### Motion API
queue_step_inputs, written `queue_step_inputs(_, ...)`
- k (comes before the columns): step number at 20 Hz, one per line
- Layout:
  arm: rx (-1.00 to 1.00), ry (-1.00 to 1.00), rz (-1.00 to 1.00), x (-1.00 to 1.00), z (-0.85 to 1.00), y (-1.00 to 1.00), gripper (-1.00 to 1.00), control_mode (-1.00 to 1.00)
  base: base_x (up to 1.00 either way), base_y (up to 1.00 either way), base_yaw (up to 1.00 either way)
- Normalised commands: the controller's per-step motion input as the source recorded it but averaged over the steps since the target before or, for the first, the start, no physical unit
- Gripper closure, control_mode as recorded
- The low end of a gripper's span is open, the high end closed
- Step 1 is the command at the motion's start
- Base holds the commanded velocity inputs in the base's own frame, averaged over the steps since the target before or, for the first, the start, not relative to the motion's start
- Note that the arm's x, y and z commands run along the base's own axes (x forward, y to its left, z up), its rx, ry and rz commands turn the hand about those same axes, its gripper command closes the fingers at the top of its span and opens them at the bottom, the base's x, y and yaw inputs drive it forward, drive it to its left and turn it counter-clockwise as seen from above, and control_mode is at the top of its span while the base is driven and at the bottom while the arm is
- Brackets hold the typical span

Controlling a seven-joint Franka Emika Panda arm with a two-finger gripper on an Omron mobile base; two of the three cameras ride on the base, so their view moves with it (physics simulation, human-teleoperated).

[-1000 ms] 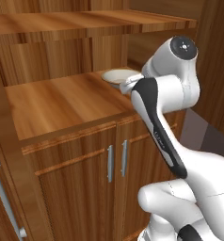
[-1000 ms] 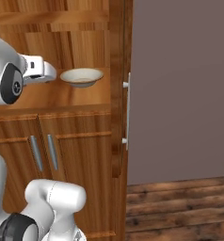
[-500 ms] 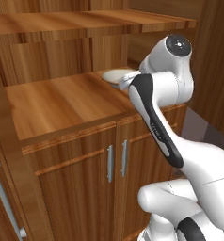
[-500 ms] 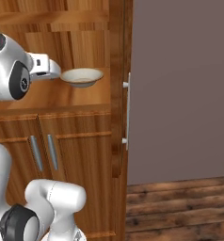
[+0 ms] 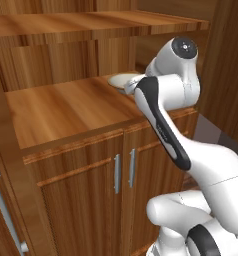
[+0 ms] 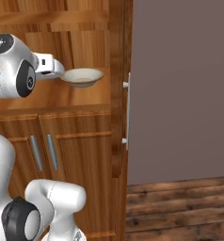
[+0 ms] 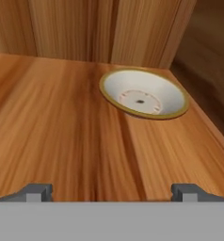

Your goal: Move the bowls from the cabinet to the plates on the dining table.

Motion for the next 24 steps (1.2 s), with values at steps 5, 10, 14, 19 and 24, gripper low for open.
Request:
queue_step_inputs(5, 0.00, 0.00, 0.02, 0.37, -0.20, -0.08, -1.00, -1.00, 0.00, 0.00, 0.00)
queue_step_inputs(10, 0.00, 0.00, 0.02, 0.37, 0.00, -0.07, -1.00, -1.00, 0.00, 0.00, 0.00)
queue_step_inputs(14, 0.00, 0.00, 0.02, 0.24, 0.00, -0.03, -1.00, -1.00, 0.00, 0.00, 0.00)
queue_step_inputs(19, 0.00, 0.00, 0.07, 0.22, -0.01, 0.00, -1.00, -1.00, 0.00, 0.00, 0.00)
queue_step_inputs(24, 0.00, 0.00, 0.12, 0.23, -0.10, 0.00, -1.00, -1.00, 0.00, 0.00, 0.00)
